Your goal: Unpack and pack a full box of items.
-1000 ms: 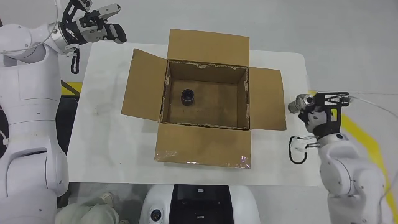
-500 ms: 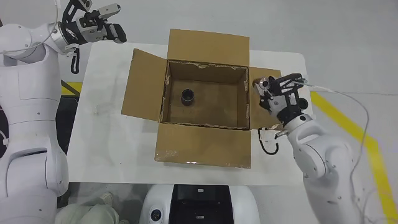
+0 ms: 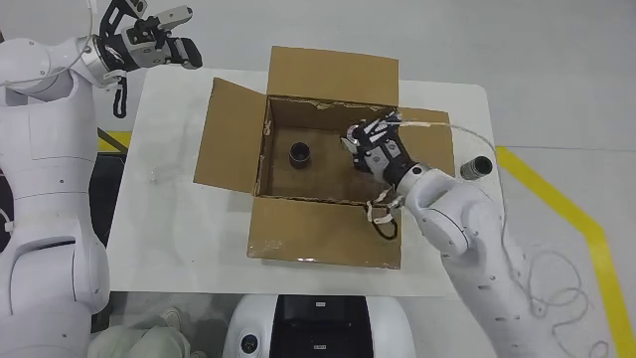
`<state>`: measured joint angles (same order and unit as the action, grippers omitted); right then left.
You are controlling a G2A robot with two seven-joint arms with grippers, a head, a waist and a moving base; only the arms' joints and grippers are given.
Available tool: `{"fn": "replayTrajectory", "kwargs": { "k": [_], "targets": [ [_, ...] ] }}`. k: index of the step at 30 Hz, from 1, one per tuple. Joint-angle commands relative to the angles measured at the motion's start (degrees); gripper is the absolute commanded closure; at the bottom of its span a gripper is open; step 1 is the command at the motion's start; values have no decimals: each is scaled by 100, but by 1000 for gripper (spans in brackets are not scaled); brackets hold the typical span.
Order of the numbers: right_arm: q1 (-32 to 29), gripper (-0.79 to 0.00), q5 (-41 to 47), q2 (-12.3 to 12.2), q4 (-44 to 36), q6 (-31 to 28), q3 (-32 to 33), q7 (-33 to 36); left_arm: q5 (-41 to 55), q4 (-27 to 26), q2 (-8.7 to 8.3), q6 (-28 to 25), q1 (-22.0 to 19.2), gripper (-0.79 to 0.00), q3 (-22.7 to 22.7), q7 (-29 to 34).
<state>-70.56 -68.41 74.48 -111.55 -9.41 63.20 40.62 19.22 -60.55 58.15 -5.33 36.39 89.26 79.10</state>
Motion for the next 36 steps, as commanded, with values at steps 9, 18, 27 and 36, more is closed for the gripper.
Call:
{"fn": "replayTrajectory", "kwargs": {
  "k": [9, 18, 27, 36],
  "targets": [
    [791, 0, 377, 141, 1012, 118, -529, 532, 0, 0, 0, 0, 0, -785, 0, 0],
    [1393, 0, 866, 285, 2220, 15, -874, 534, 0, 0, 0, 0, 0, -785, 0, 0],
    [1816, 0, 1201, 430, 3078, -123, -1229, 496, 0, 0, 0, 0, 0, -785, 0, 0],
    [2130, 0, 1408, 546, 3701, -207, -1438, 481, 0, 0, 0, 0, 0, -785, 0, 0]
  ]
}}
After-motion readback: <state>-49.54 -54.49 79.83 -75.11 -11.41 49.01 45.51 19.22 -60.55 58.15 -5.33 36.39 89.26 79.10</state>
